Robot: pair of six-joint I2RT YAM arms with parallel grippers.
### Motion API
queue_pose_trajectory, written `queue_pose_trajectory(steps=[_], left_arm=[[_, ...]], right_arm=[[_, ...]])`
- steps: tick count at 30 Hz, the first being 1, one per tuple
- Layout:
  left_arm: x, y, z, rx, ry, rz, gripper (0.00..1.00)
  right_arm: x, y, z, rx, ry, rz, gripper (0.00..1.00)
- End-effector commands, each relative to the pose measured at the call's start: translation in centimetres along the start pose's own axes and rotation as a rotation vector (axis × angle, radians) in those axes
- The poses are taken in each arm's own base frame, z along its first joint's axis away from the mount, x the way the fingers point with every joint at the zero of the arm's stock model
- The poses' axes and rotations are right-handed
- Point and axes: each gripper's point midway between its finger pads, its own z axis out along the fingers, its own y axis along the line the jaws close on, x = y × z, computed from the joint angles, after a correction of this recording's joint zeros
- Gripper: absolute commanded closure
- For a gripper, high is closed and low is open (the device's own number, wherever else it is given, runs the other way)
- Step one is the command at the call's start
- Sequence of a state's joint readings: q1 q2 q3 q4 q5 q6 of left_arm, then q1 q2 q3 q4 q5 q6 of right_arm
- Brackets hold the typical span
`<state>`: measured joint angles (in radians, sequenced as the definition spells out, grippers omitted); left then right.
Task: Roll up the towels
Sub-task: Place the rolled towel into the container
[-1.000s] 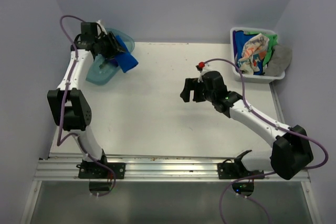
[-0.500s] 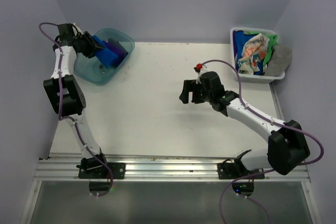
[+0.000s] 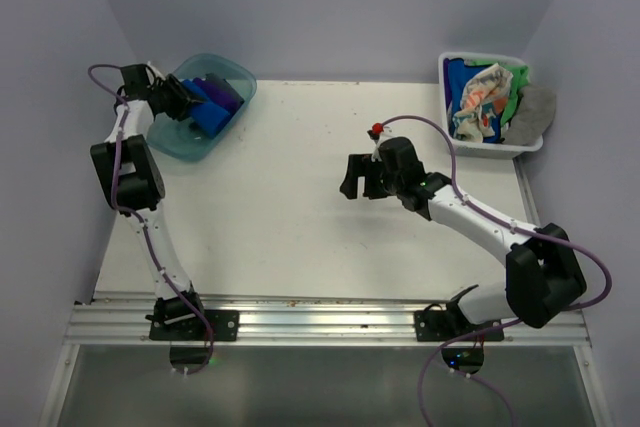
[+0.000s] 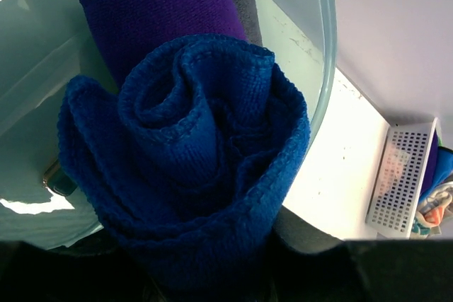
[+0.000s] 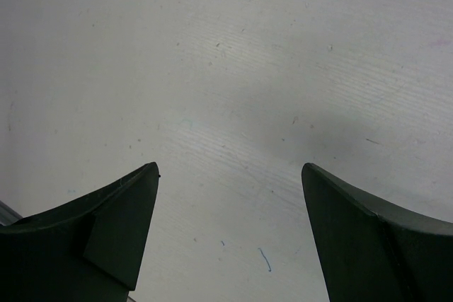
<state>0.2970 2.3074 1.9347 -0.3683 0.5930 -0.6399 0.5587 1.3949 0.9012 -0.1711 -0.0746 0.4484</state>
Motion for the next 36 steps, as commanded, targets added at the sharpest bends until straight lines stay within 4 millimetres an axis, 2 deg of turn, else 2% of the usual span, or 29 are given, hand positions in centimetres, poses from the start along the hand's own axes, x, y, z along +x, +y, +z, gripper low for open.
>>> queue_pose_trajectory(steps=[1,10,18,21,24,27,30,36], left_arm=[[-1.7,-0.9,-0.2,0.078,-0.056,0.012,0.58],[-1.5,0.9,0.8,0.054,-0.05,0.004,0.58],[-2.0,0.7,1.5,0.082,-0.054,0.013,0.57],[-1.6,1.9,2.3,0.056,-0.036,0.0,0.56],[-1.2,2.7,2.6,0.036,-0.029,-0.006,0.5],[-0.7,3.1,2.6,0.019,-0.023,-0.015,0.33],[-0.6,3.3,2.3,0.002,-0.023,-0.016,0.24],[-0.7,3.1,1.1,-0.047,-0.021,-0.031,0.16]], right_arm=[[-1.7,1.3,-0.5,-0.039,-0.033,0.012,0.14],[-1.6,1.4,-0.8,-0.046,-0.036,0.016,0.14],[-1.6,1.5,-0.7,-0.049,-0.032,0.022,0.14],[-1.7,1.7,-0.7,-0.059,-0.032,0.024,0.14],[-1.6,1.7,-0.7,-0.059,-0.029,0.027,0.14],[-1.7,1.8,-0.8,-0.06,-0.03,0.027,0.14],[-1.9,1.9,-0.8,-0.065,-0.033,0.03,0.15],[-2.0,2.3,-0.7,-0.084,-0.035,0.038,0.15]])
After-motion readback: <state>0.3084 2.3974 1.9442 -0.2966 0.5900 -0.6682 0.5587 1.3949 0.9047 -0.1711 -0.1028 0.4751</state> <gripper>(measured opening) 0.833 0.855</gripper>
